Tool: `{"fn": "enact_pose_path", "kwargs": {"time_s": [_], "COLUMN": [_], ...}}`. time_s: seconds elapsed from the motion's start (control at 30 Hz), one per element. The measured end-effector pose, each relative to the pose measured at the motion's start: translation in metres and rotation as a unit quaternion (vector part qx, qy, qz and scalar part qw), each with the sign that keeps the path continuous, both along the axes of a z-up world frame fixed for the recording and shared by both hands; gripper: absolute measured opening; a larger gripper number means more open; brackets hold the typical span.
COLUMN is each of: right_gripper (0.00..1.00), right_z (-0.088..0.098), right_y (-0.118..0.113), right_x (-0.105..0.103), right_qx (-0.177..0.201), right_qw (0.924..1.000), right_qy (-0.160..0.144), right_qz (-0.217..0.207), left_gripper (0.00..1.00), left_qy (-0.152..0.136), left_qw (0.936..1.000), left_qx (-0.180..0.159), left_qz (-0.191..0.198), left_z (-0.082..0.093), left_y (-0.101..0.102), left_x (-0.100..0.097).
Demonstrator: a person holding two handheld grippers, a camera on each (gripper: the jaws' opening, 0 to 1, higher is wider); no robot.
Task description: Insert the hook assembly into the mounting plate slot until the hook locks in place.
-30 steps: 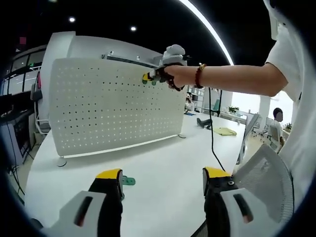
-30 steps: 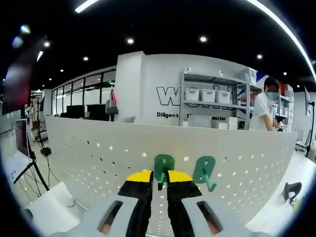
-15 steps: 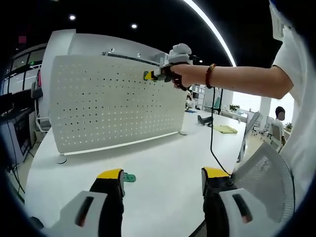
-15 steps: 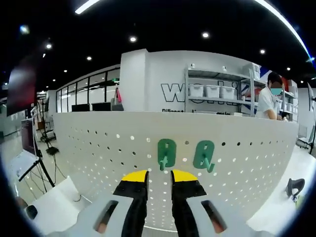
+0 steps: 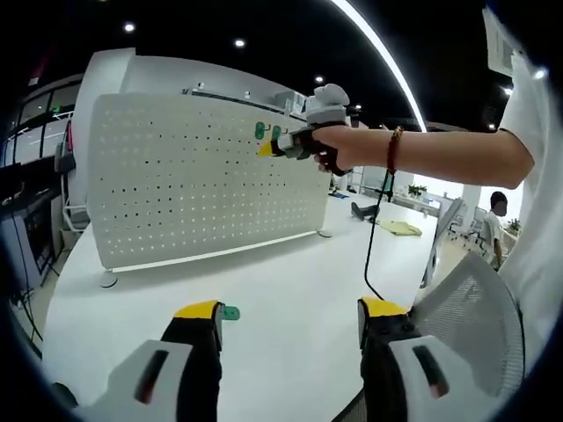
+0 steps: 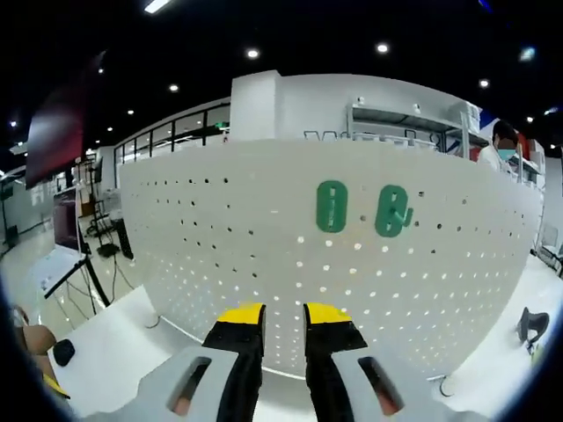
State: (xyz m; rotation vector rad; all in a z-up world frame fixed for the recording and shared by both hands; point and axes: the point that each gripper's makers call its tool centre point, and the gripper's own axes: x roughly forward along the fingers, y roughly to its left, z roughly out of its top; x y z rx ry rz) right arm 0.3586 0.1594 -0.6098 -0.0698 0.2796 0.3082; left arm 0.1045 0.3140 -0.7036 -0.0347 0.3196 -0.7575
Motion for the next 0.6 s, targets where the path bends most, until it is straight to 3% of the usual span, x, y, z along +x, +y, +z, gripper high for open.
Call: {"fn": "enact_pose_path", "kwargs": {"time_s": [0.2, 0.33, 0.43, 0.6], "right_gripper": [0.16, 0.16, 0.16, 0.16], "right_z": [-0.032, -0.058, -0.078, -0.099], "right_y": [0.024, 0.038, 0.048, 0.063], "right_x": [-0.015, -0.027, -0.037, -0.052], "right_qx": [-0.008, -0.027, -0.021, -0.028], "right_qw": [0.9986, 0.9954, 0.9925, 0.9877], "right_qy": [0.032, 0.062, 0.088, 0.111], "right_qz": [0.041, 0.069, 0.082, 0.107], "left_gripper": [0.64, 0.64, 0.64, 0.64], "left_qy": [-0.002, -0.003, -0.005, -0.007], "left_qw": [1.0, 1.0, 0.9999, 0.9999], "left_qx": [-0.002, -0.001, -0.001, 0.003], "left_qz": [0.004, 0.009, 0.011, 0.013], "left_z": [0.0, 0.0, 0.001, 0.001], "left_y": [0.002, 0.005, 0.006, 0.009], "left_x": [-0.001, -0.002, -0.002, -0.003]}}
